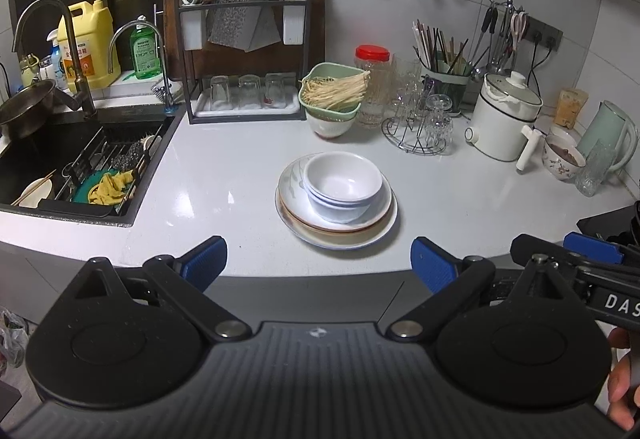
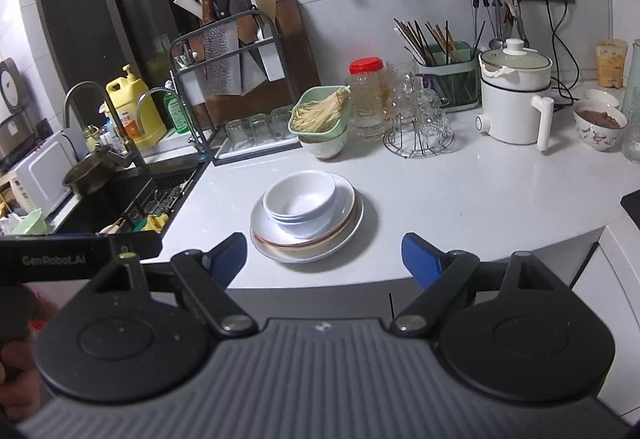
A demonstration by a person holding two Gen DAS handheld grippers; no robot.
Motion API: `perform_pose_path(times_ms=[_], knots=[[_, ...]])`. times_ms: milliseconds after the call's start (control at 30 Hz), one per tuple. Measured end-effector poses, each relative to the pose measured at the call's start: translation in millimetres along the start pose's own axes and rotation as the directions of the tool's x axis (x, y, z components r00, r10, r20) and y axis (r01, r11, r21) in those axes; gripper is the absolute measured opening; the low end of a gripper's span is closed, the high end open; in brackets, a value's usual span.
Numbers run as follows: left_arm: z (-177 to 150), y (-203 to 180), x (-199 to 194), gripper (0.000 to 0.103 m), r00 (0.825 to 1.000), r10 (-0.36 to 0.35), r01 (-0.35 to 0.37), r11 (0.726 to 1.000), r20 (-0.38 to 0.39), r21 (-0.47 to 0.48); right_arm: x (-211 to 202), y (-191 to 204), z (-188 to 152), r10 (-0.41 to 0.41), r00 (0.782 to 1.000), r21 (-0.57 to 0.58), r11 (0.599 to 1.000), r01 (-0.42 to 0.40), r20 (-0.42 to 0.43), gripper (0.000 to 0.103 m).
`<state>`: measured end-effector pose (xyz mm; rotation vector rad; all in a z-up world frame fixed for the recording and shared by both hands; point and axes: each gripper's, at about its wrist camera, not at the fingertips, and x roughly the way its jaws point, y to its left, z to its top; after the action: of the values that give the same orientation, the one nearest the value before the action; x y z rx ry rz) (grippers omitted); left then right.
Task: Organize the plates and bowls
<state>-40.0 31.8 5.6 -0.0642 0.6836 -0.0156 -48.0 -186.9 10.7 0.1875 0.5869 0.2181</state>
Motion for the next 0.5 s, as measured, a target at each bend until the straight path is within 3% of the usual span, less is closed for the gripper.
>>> perform_pose_path(times_ms=[500], knots=[[-8,18,19,0.1,1.0,-0.021,0.021,1.0,0.003,-0.022,14,10,-12,-0.021,0.999,-0.009,1.0,0.021,0.028,0.086]])
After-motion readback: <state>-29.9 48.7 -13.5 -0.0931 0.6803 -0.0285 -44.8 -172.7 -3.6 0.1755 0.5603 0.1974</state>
